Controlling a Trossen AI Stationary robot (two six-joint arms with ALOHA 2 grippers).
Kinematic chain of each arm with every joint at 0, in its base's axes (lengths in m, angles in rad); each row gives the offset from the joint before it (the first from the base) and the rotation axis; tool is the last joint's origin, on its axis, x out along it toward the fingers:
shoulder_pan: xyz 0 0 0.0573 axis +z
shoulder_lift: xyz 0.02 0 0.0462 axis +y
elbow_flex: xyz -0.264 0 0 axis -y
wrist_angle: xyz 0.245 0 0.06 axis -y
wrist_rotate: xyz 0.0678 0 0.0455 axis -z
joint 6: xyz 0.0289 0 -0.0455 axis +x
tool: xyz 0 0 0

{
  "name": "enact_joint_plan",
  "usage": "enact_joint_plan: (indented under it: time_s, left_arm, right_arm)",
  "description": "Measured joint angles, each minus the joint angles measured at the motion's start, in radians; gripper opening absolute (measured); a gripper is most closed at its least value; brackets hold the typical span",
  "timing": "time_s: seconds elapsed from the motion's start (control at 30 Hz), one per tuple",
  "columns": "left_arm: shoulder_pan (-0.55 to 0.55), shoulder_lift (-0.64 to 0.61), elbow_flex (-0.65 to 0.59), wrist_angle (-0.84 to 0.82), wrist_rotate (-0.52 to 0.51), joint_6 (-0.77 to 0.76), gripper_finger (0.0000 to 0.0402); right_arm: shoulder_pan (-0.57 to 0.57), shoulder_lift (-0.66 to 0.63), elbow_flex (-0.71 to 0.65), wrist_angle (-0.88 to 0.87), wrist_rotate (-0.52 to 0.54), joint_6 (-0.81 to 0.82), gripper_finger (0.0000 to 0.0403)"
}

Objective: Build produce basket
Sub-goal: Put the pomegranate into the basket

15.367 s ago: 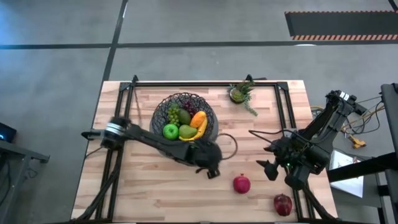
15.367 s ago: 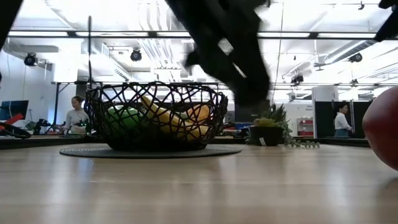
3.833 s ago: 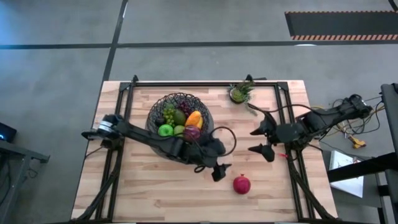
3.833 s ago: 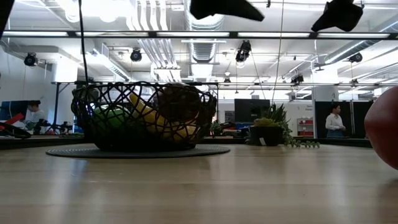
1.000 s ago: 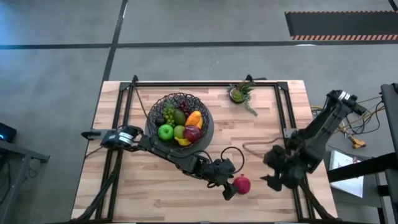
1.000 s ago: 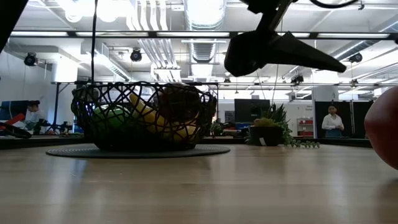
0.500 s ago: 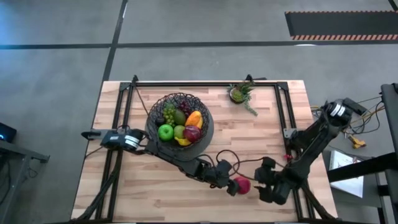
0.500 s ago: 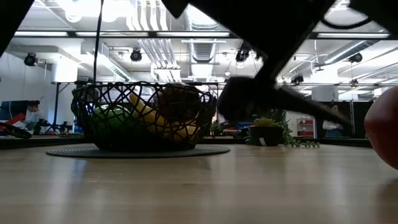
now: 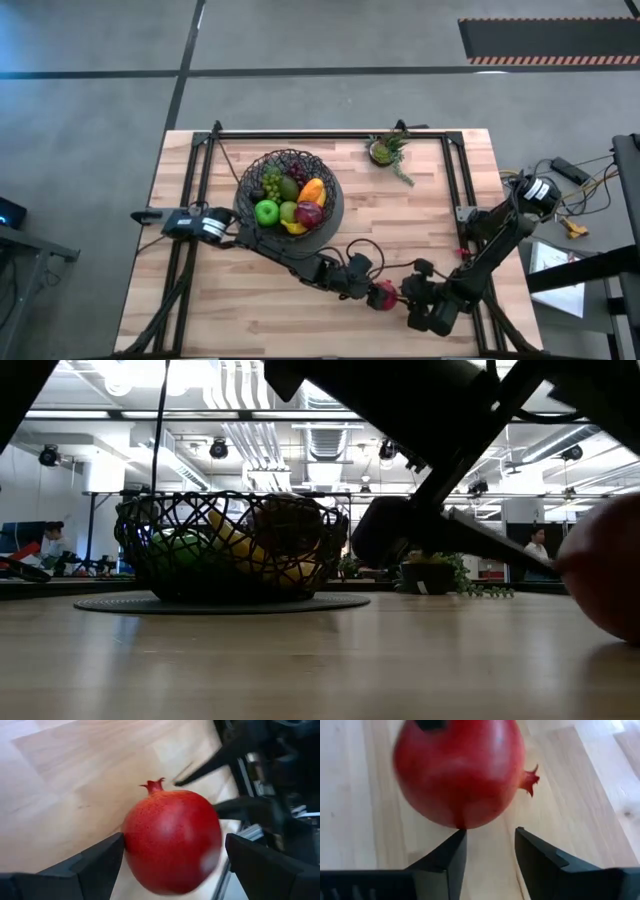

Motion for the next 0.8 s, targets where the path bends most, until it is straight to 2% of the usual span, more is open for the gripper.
enact_joint_plan:
  time_s: [0.17,0.47,0.8]
  left_arm:
    - [0.001,0.000,-0.020,0.010,0.018,0.001,0.0333]
    - [-0.001,-0.002,-0.067,0.063,0.044,0.053,0.0375]
    - [0.004,-0.002,-0.070,0.070,0.032,0.083,0.0367]
  right_arm:
    - [-0.002,0.001,0.000,0.007,0.036,0.005,0.0126]
    - [-0.013,0.001,0.000,0.012,0.161,-0.025,0.0097]
    - [-0.034,0.000,0.000,0.032,0.158,-0.096,0.0062]
